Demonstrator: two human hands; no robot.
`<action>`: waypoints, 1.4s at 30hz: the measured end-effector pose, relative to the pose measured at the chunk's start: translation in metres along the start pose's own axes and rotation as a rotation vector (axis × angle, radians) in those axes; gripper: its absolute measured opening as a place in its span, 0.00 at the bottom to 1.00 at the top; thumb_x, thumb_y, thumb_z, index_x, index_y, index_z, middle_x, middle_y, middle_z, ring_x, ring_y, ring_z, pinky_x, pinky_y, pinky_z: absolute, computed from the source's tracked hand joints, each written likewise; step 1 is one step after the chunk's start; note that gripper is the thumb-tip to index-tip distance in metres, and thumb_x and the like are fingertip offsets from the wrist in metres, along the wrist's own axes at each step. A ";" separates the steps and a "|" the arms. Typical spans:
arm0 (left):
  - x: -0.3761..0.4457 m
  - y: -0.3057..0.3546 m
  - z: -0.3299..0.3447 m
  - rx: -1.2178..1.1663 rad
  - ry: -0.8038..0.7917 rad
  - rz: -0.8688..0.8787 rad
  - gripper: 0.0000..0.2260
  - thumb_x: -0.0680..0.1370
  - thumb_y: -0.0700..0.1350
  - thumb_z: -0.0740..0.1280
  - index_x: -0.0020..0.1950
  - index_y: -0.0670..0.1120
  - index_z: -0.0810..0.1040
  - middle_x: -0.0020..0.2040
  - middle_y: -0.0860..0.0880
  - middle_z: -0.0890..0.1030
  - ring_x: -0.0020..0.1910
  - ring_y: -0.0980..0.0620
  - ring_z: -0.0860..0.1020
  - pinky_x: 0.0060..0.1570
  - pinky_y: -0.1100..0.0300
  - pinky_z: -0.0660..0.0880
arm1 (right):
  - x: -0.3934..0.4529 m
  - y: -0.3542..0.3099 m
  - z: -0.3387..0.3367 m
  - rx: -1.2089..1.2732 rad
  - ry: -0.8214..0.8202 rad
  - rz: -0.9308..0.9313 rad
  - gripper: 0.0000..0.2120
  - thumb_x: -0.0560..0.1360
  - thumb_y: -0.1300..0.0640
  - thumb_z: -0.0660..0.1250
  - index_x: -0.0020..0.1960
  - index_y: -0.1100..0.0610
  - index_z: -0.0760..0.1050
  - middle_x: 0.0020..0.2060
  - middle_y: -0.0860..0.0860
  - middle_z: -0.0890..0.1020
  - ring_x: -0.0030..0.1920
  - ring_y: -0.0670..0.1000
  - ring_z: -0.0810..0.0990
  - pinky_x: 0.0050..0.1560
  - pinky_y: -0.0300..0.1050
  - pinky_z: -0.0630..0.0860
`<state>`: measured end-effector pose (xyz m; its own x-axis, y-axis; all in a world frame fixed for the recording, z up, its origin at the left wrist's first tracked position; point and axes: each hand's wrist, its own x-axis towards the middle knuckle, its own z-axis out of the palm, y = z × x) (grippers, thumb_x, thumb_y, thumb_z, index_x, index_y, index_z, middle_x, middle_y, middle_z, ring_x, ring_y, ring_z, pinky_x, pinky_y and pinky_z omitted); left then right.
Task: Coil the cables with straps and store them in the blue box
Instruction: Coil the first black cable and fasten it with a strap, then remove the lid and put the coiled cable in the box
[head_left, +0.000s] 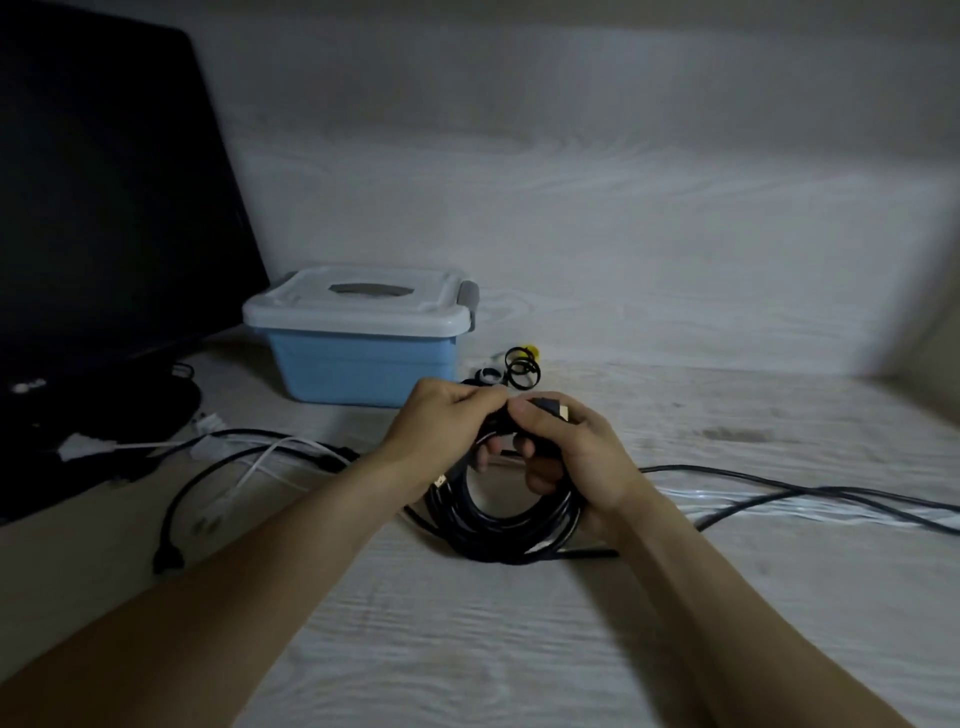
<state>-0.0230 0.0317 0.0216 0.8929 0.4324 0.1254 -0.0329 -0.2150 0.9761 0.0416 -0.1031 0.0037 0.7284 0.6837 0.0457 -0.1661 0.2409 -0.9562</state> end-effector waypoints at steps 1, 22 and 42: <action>0.005 0.005 -0.001 0.009 -0.039 -0.001 0.15 0.79 0.45 0.67 0.38 0.36 0.83 0.28 0.41 0.78 0.25 0.46 0.74 0.29 0.56 0.72 | 0.001 0.000 -0.001 0.024 0.016 -0.011 0.13 0.70 0.54 0.73 0.48 0.62 0.78 0.29 0.55 0.71 0.23 0.47 0.61 0.24 0.38 0.59; 0.059 -0.049 -0.147 -0.046 0.741 0.006 0.23 0.73 0.55 0.72 0.61 0.43 0.76 0.56 0.48 0.80 0.55 0.47 0.79 0.55 0.54 0.75 | 0.008 0.000 -0.010 0.158 0.135 -0.300 0.24 0.70 0.74 0.66 0.60 0.53 0.76 0.48 0.57 0.75 0.49 0.59 0.78 0.43 0.50 0.81; 0.031 -0.045 -0.159 0.118 0.649 -0.057 0.28 0.69 0.70 0.66 0.49 0.45 0.79 0.45 0.49 0.81 0.47 0.46 0.79 0.48 0.53 0.75 | 0.055 0.001 0.036 -0.629 0.641 -0.318 0.19 0.74 0.40 0.70 0.42 0.56 0.75 0.32 0.47 0.76 0.33 0.48 0.74 0.38 0.44 0.71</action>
<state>-0.0648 0.1942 0.0094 0.4387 0.8779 0.1918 0.0887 -0.2546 0.9630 0.0569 -0.0405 0.0158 0.9345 0.0975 0.3423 0.3552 -0.1920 -0.9149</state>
